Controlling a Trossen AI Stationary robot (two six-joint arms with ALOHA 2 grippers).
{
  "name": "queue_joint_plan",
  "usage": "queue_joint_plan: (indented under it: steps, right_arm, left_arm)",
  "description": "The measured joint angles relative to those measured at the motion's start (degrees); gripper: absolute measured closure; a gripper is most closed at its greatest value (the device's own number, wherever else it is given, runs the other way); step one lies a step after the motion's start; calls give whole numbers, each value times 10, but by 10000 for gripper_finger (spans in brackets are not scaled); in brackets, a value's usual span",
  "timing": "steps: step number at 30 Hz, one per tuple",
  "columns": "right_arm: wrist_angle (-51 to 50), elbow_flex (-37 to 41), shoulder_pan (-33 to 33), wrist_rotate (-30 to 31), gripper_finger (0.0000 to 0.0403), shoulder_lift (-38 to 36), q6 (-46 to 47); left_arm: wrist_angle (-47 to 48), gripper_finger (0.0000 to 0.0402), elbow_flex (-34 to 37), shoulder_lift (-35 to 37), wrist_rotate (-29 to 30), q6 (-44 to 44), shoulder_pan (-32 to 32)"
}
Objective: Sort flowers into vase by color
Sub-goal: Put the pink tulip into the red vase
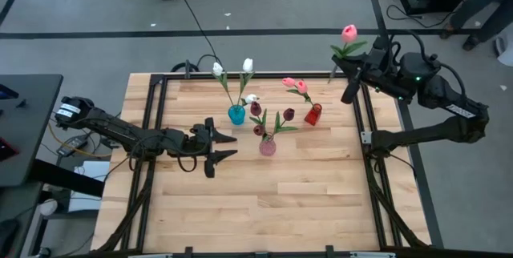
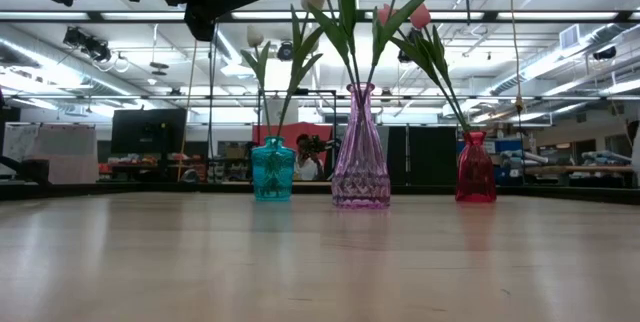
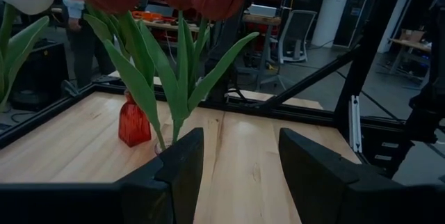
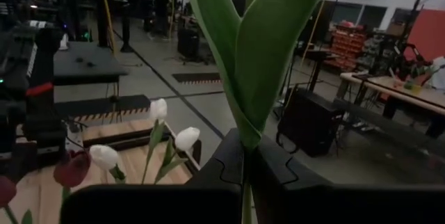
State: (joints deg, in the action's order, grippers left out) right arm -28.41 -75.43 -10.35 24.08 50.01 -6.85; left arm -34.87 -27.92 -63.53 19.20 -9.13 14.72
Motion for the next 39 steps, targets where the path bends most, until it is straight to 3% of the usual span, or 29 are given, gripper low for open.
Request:
queue_joint_plan:
  steps: [22, 33, 39]
  right_arm:
    - [168, 294, 0, 3, 387, -186, 20]
    - [192, 401, 0, 3, 387, -207, 60]
    - [258, 459, 0, 4, 387, -207, 69]
  left_arm:
    - [1, 208, 0, 0, -10, -6, 0]
    - [1, 208, 0, 0, -10, -6, 0]
    - [1, 208, 0, 0, -10, -6, 0]
